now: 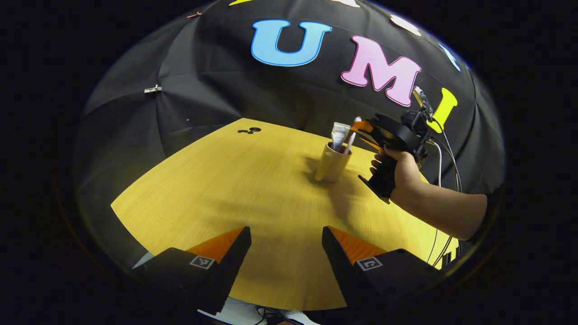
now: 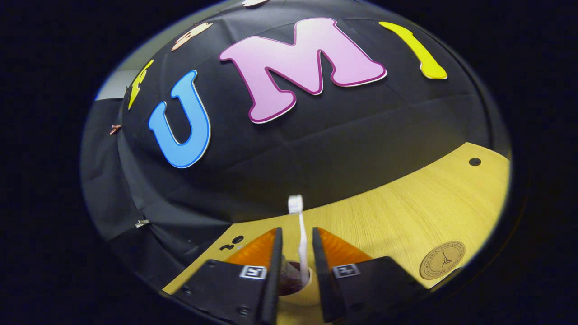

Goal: Put the toothbrush and toothpaste on the desktop into the cup, then pick up the cup and place it on the coaster on the desktop.

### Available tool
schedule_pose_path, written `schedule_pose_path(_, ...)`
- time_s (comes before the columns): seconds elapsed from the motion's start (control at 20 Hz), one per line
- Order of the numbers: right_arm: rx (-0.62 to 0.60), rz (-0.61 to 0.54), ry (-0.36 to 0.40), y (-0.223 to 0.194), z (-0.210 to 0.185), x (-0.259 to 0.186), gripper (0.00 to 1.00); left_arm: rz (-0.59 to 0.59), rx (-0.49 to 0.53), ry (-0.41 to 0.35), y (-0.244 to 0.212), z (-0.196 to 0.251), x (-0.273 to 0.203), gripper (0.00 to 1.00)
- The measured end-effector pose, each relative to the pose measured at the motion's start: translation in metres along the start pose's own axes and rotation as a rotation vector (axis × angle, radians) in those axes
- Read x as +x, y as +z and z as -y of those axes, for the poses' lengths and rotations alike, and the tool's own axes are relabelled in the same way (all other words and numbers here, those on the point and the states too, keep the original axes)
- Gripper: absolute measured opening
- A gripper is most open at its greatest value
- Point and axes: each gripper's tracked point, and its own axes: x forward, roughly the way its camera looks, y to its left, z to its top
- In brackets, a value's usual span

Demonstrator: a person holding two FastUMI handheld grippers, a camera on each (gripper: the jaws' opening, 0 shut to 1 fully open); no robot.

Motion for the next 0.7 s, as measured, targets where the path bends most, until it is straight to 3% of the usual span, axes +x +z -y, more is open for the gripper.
schedule_pose_path(0.05, 0.002, 0.002, 0.001, 0.005, 0.001, -0.003, 0.38, 0.003, 0.006, -0.002, 0.002, 0.001, 0.001, 0.98)
schedule_pose_path(0.1, -0.002, 0.0, 0.003, 0.007, 0.003, -0.009, 0.59, 0.006, 0.012, -0.004, 0.004, 0.003, 0.002, 0.98)
schedule_pose_path(0.15, -0.008, -0.004, 0.006, 0.013, 0.006, -0.015, 0.62, 0.012, 0.017, -0.007, 0.009, 0.005, 0.004, 0.98)
schedule_pose_path(0.3, -0.03, -0.001, -0.022, 0.032, 0.027, -0.03, 0.98, 0.037, 0.045, -0.02, 0.026, 0.012, 0.01, 0.98)
schedule_pose_path(0.7, -0.065, -0.011, -0.213, 0.082, 0.136, -0.077, 0.98, 0.036, 0.149, -0.127, 0.08, 0.05, 0.066, 0.98)
